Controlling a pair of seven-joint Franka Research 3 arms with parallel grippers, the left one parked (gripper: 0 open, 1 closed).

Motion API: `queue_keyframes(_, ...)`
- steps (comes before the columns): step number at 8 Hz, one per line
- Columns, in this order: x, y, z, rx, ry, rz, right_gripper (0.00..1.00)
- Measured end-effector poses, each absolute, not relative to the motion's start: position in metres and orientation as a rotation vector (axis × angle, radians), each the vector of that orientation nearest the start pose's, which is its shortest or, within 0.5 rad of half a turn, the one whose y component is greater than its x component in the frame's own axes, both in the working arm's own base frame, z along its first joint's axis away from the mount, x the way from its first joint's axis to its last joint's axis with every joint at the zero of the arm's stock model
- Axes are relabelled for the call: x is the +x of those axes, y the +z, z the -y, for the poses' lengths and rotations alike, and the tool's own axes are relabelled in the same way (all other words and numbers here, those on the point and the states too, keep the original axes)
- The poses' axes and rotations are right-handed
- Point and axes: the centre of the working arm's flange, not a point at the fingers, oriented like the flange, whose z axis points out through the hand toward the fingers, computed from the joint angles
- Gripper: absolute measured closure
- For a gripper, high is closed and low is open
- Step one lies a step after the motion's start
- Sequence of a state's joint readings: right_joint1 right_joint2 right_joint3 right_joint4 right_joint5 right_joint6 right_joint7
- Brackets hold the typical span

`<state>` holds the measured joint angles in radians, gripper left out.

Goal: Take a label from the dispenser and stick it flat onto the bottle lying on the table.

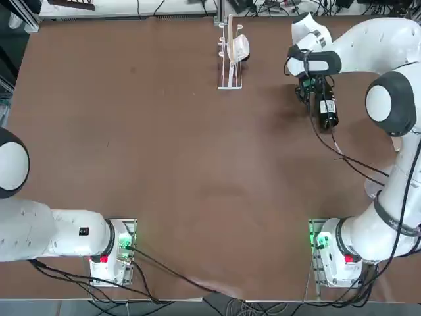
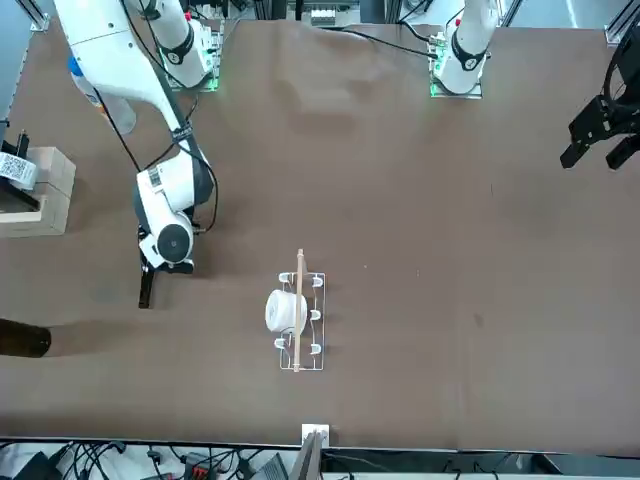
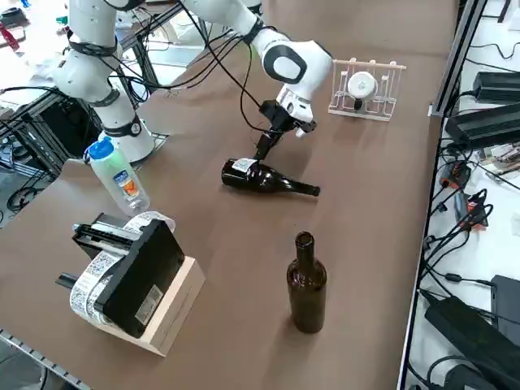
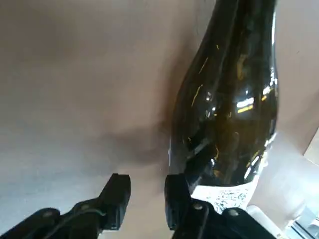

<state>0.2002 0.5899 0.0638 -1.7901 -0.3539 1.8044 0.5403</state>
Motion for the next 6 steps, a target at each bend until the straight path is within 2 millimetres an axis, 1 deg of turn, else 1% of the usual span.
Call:
queue_keyframes(1,0.577,0.195,-0.125,-3.529,0.743,-0.169,0.54)
queue_keyframes(3,0.583,0.202,-0.131,-3.535,0.682,-0.235,0.54)
queue_keyframes(6,0.590,0.208,-0.145,-3.495,0.601,-0.334,0.54)
